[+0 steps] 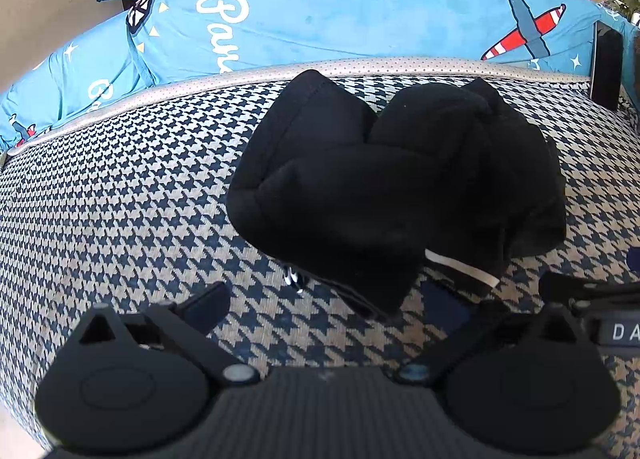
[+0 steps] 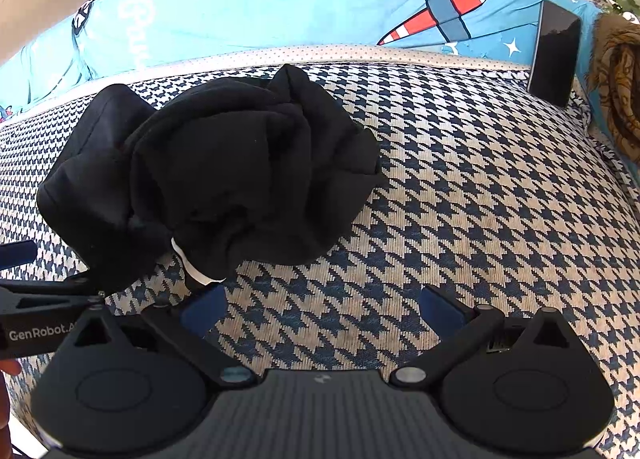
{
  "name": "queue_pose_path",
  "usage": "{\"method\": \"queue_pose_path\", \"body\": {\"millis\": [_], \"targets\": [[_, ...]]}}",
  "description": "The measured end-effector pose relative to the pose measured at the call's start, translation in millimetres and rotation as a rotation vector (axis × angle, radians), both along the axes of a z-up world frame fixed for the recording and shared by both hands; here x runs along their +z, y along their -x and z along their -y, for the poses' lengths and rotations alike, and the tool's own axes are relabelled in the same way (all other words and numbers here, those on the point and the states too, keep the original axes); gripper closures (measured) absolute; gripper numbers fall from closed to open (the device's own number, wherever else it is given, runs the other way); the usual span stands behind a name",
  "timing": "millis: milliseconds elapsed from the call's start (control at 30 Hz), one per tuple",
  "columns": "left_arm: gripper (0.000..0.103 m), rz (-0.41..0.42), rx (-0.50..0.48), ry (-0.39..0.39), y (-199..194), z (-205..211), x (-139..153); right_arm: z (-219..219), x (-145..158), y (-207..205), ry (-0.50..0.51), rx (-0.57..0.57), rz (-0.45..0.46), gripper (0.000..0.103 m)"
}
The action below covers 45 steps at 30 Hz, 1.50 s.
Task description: Fold clothes
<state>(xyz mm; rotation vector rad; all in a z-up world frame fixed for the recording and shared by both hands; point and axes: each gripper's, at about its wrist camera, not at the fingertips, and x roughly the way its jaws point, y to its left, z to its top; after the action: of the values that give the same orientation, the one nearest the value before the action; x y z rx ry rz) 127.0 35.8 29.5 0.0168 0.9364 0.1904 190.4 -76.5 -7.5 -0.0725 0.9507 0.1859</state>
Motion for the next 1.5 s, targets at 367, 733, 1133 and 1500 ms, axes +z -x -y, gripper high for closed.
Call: {"method": "queue_pose_path", "body": {"millis": [367, 733, 1133, 1500], "targets": [[0.0, -0.001, -0.002, -0.002, 0.2, 0.8, -0.4, 0.1, -0.2, 0.2, -0.001, -0.001, -0.002, 0.0], [0.0, 0.0, -0.006, -0.005, 0.7, 1.9, -0.4, -0.1, -0.2, -0.5, 0.0, -0.002, -0.001, 0.0], [0.0, 0.005, 0.002, -0.002, 2.1, 0.7, 1.2, 3.4, 2.5, -2.1, -0.013, -0.02, 0.011, 0.0], [0.0, 0.009, 0.008, -0.001, 3.8, -3.5, 3.7, 0.6, 3.0, -4.8, -0.017, -0.022, 0.017, 0.0]]}}
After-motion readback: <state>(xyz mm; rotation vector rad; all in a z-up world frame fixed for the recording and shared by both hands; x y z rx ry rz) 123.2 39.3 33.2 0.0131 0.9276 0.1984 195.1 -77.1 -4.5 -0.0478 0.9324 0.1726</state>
